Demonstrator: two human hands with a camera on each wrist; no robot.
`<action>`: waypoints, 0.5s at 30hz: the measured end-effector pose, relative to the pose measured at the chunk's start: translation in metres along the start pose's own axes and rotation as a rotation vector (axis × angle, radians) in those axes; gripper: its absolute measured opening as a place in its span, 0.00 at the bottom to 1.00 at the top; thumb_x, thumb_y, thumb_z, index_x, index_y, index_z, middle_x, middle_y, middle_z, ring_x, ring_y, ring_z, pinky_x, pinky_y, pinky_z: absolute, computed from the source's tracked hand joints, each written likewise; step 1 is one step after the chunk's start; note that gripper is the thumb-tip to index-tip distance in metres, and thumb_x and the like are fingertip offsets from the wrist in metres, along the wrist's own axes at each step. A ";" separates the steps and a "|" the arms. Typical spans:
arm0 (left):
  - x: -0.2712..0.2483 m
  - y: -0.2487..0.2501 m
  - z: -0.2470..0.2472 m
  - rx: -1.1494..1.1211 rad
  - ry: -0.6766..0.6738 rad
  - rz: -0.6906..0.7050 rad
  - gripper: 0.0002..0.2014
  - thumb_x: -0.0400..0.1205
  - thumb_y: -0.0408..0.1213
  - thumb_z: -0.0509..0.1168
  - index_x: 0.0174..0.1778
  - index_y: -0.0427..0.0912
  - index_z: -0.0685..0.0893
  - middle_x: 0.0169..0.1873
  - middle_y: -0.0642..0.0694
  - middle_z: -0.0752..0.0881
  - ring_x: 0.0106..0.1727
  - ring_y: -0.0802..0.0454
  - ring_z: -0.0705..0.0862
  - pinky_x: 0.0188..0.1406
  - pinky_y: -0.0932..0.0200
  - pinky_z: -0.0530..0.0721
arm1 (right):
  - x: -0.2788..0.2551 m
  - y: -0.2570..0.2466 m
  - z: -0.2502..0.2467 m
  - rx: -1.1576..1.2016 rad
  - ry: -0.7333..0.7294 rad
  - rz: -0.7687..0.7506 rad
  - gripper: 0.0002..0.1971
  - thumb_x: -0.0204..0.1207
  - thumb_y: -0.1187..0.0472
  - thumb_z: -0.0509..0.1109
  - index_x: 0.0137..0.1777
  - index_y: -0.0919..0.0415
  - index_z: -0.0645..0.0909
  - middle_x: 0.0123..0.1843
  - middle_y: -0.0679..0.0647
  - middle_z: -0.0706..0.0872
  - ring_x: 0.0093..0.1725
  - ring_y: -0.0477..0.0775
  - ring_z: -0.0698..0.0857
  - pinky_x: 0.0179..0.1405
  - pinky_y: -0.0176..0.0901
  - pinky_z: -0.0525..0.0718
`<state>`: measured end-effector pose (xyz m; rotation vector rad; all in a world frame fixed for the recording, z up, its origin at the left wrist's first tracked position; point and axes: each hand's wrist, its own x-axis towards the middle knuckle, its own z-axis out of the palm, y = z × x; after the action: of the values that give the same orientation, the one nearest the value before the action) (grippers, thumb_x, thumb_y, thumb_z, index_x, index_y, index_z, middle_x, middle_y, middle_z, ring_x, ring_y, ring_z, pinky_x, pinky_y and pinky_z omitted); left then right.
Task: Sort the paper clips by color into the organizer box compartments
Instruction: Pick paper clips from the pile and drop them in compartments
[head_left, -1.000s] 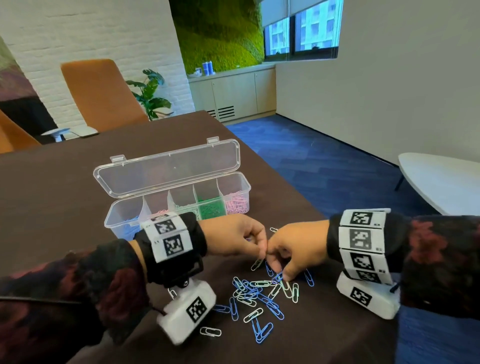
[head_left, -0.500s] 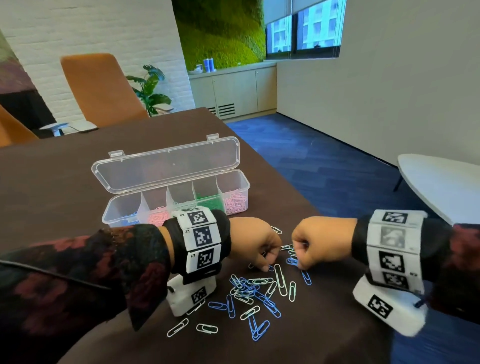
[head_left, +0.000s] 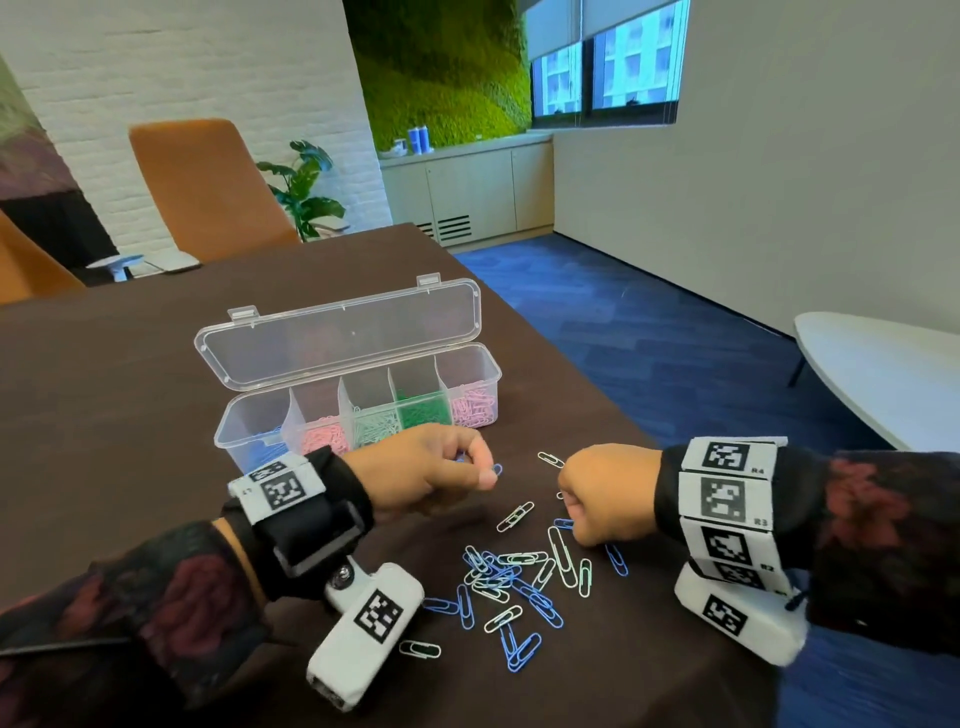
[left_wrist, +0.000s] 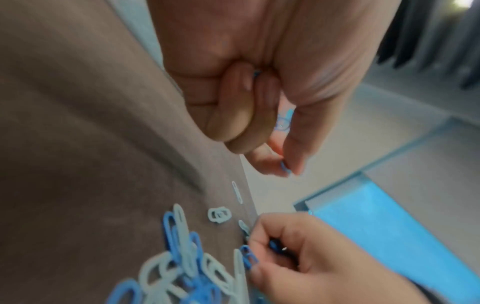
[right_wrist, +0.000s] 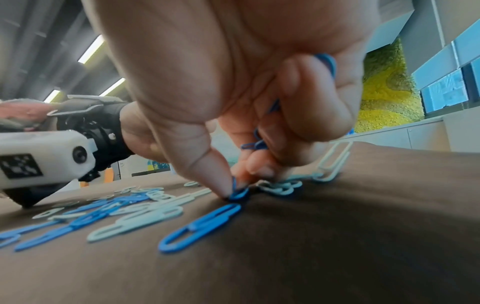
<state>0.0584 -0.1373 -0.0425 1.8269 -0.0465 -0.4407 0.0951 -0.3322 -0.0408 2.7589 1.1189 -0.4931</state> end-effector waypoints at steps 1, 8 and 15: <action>-0.002 -0.002 0.000 -0.147 0.019 -0.020 0.08 0.70 0.27 0.67 0.40 0.41 0.77 0.24 0.47 0.69 0.16 0.61 0.59 0.13 0.73 0.56 | 0.000 -0.001 0.000 0.005 -0.008 -0.001 0.05 0.76 0.59 0.65 0.45 0.61 0.78 0.41 0.55 0.79 0.42 0.55 0.77 0.38 0.41 0.74; -0.017 -0.001 -0.004 -0.762 0.051 -0.181 0.03 0.76 0.29 0.55 0.40 0.39 0.73 0.27 0.46 0.72 0.17 0.59 0.64 0.10 0.70 0.58 | 0.004 0.009 -0.021 0.493 0.053 -0.028 0.11 0.73 0.62 0.68 0.29 0.53 0.77 0.30 0.49 0.78 0.29 0.47 0.73 0.31 0.37 0.73; -0.023 -0.002 0.009 -0.745 0.016 -0.260 0.07 0.76 0.38 0.57 0.33 0.41 0.73 0.23 0.48 0.69 0.16 0.59 0.64 0.09 0.71 0.56 | 0.013 0.007 -0.028 1.375 0.118 -0.069 0.16 0.74 0.80 0.60 0.30 0.61 0.68 0.26 0.55 0.81 0.17 0.42 0.65 0.13 0.28 0.56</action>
<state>0.0342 -0.1387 -0.0406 1.1014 0.3297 -0.5364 0.1158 -0.3215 -0.0188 3.8457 1.1128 -1.6267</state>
